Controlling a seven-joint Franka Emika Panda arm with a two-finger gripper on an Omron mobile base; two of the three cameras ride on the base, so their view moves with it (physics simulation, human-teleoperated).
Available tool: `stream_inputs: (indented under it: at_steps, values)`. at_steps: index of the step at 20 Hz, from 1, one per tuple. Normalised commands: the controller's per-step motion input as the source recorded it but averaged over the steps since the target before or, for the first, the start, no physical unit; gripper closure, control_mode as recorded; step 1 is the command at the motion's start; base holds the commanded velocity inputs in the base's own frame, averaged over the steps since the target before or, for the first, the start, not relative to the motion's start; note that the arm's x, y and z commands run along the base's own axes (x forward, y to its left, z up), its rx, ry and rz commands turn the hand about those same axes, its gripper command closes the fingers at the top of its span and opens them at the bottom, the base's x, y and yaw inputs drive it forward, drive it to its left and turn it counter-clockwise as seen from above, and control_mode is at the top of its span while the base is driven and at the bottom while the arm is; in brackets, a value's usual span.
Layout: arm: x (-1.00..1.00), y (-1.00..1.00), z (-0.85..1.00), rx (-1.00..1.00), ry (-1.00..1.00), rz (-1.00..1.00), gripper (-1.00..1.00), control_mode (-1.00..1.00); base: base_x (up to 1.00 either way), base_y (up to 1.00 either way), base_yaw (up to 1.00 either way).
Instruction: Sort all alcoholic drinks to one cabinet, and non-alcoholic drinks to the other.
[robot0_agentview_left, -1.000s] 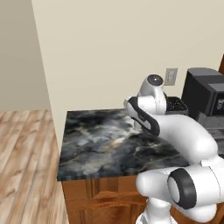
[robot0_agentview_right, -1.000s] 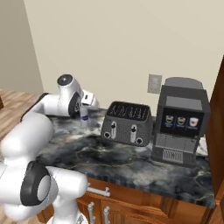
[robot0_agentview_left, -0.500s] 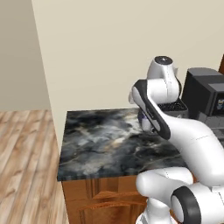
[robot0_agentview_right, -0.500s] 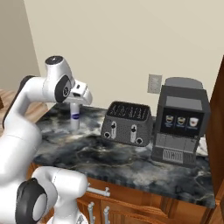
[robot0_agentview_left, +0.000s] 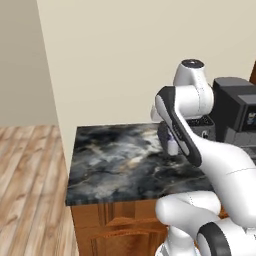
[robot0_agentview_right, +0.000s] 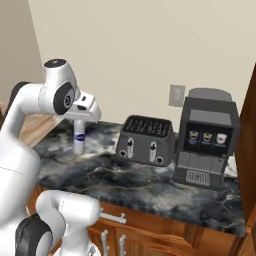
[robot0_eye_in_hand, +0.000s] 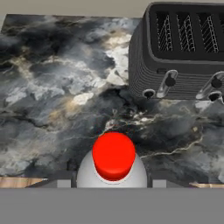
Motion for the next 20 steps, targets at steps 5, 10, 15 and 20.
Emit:
stream_inputs:
  at_steps: [5, 10, 15, 20]
  values:
    - [0.0, 0.0, 0.0, 0.0, 0.0, 0.0, 1.0, 1.0, -0.95, 0.07, 0.09]
    - [0.0, 0.0, 0.0, 0.0, 0.0, 0.0, 1.0, 1.0, -0.88, 0.41, 0.48]
    - [0.0, 0.0, 0.0, 0.0, 0.0, 0.0, 1.0, 1.0, -0.11, 0.59, 0.8]
    - [0.0, 0.0, 0.0, 0.0, 0.0, 0.0, 1.0, 1.0, 0.05, 0.42, 0.87]
